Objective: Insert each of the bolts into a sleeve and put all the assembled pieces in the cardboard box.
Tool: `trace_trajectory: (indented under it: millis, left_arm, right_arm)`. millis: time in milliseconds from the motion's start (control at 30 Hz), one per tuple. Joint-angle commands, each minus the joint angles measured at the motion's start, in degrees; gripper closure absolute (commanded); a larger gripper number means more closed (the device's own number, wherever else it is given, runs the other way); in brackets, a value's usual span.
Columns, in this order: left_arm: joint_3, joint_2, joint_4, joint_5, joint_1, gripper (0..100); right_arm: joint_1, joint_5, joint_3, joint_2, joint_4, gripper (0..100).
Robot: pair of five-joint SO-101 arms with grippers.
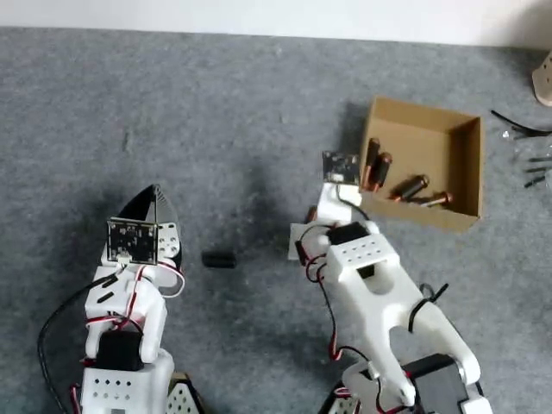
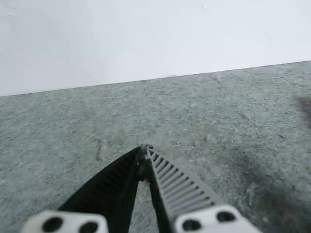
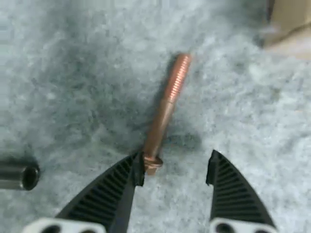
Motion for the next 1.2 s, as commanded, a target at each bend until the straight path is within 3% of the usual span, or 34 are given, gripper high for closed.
trace_trajectory:
  millis: [0,233,467,600,633,733,967,1067,1167]
  left_arm:
    - [1.10,0.22,-1.58,-0.26,-0.40,99]
    - [1.10,0.22,-1.41,-0.26,-0.31,99]
    - [1.10,0.22,-1.41,-0.26,-0.31,99]
    - [1.10,0.22,-1.41,-0.35,0.31,99]
    - [1.10,0.22,-1.41,-0.35,0.31,99]
    - [1.10,0.22,-1.41,-0.35,0.31,99]
    - [1.10,0.31,-1.41,-0.35,0.31,99]
    - [1.10,0.31,-1.41,-0.35,0.31,99]
    - [1.10,0.31,-1.41,-0.35,0.31,99]
  right_arm:
    - [1.01,-0.62,-0.04,1.54,-1.80,81.3]
    - [-0.57,-0.53,-3.56,16.92,-1.45,81.7]
    - [-0.75,-0.62,-12.00,20.88,5.05,82.2]
    - [-0.57,-0.35,-12.26,20.88,4.88,95.1]
    - [-0.57,1.14,-12.26,20.88,4.88,99.3]
    - [-0.84,8.88,-12.18,20.88,4.88,99.4]
    - [-0.92,16.53,-12.35,19.65,5.05,99.5]
    - [-0.92,26.20,-12.35,15.87,5.05,99.5]
    - [-0.92,41.67,-13.49,12.88,4.97,99.5]
